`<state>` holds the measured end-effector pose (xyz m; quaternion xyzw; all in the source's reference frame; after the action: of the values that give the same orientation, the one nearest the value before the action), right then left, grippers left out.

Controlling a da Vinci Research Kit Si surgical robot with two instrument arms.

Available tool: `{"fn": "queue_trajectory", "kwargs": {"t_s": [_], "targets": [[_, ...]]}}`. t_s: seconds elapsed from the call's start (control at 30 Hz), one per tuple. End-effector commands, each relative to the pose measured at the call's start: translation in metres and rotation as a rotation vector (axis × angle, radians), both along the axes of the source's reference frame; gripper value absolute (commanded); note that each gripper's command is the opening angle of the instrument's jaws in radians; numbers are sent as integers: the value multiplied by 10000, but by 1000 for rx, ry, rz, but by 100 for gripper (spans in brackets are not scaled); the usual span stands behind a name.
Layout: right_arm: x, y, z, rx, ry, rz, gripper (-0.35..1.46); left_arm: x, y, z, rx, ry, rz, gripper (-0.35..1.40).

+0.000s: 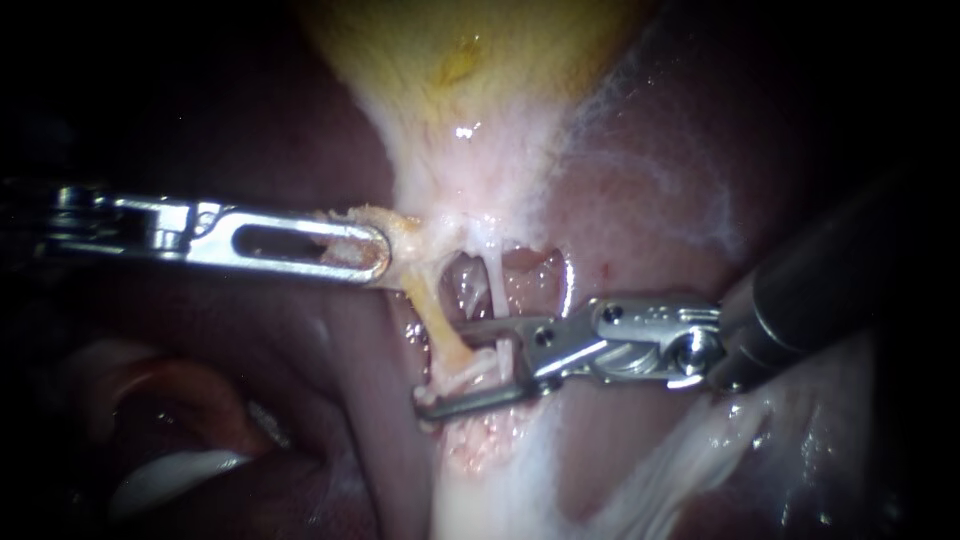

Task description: Going back second clip left tube

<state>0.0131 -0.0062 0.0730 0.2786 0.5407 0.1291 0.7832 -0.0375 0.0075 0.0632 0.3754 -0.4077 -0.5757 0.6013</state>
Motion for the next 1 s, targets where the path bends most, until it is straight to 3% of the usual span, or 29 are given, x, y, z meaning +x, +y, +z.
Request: {"fn": "queue_trajectory", "kwargs": {"t_s": [0.03,0.37,1.0], "targets": [[-2,0,-1,-2,4,0,49,0,0,0,0,0,0,-35],[-16,1,-9,-37,26,-26,50,1,0,0,0,-1,1,-35],[-46,17,-26,-99,34,-22,50,1,-1,1,0,-1,1,-35]]}}
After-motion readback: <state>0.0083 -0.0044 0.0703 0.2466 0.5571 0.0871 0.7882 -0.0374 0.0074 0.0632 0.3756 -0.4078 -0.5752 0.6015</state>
